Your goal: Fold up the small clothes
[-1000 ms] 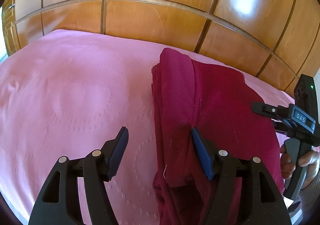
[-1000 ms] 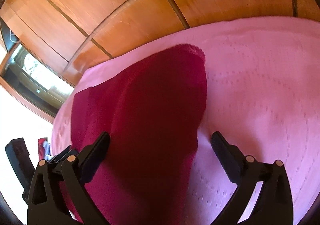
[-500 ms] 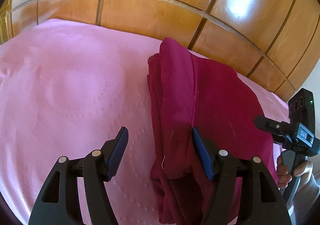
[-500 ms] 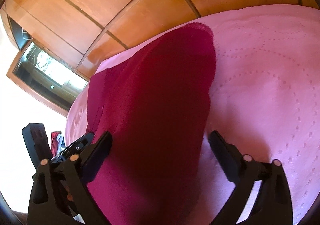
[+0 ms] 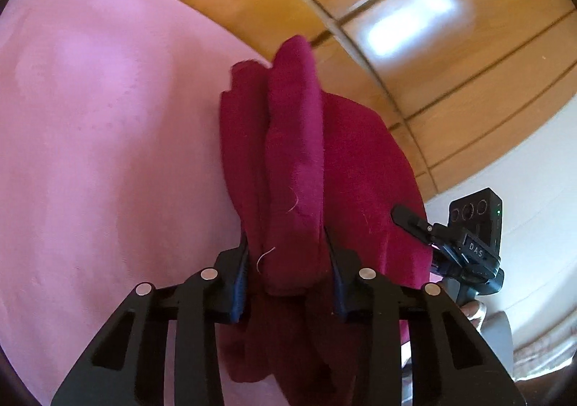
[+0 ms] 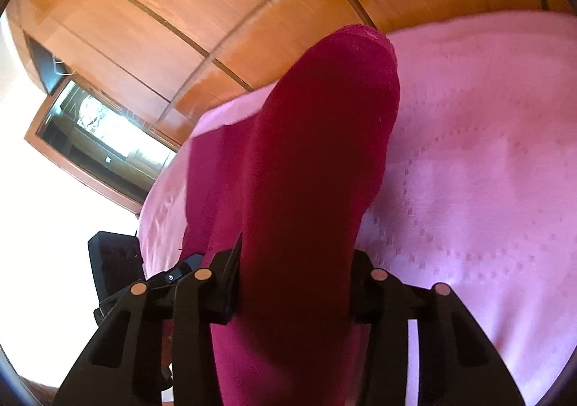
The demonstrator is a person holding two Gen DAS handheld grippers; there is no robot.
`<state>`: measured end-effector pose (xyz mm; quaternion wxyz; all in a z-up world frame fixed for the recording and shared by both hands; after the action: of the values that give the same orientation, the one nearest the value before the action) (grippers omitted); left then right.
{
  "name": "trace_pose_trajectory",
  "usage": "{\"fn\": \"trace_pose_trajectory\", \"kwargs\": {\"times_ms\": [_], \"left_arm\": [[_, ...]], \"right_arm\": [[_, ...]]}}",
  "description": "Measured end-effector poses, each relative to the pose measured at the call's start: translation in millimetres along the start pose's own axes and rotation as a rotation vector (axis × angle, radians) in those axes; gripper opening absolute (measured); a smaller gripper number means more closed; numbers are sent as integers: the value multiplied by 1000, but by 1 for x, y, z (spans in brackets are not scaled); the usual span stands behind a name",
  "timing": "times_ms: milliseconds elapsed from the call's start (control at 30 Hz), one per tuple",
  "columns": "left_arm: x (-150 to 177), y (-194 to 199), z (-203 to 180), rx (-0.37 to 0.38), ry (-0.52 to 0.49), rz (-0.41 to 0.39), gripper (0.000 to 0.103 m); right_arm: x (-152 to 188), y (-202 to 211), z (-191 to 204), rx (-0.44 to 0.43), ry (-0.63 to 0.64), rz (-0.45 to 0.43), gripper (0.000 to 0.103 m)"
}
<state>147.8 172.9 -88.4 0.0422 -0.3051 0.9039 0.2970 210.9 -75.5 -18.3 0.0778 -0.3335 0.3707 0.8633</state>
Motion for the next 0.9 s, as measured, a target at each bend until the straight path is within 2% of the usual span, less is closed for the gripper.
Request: {"fn": "trace_pose_trajectory", "kwargs": {"times_ms": [200,400,500,600,667,700,733,800,833,900], "left_arm": [[22,-54,-59,66,-68,114,35],[47,-146,-163,97,-244,248,35],[63,-193,-205,79,-326,312,35],[82,-239,-231,11,-400,363,35],[100,-264,-238,-116,-513,346,35],[107,-272,-238,-162,-555,339,35],[110,-276,-237,-175,-574,327,37],[111,-273,-237,-180,-568,296,38],[112,-268,-239,-186,-566,266,38],[111,-258,-244,-190,-578,204,38]], "right_arm": [[1,79,-25,78,-17,-121,40],[6,175,-88,249,-79,-243,40],[21,205,-129,341,-148,-264,40],[46,215,-168,443,-239,-229,40],[65,210,-185,455,-291,-205,42],[76,204,-191,476,-306,-186,46],[81,203,-193,500,-308,-191,50],[83,208,-191,548,-320,-212,73],[81,211,-188,575,-319,-217,77],[74,222,-176,667,-283,-237,79]]}}
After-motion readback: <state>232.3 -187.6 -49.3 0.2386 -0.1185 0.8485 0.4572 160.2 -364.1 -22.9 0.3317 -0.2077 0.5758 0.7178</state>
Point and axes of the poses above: each gripper's, at about its wrist camera, not at the fingertips, and y roughly against the way its jaws point, z to its left, x to its underside, the point moved 4 cm from there along -y, roughly the way its jaws point, and after that the axes turned 15 degrees about y, right-handed, at the moved point
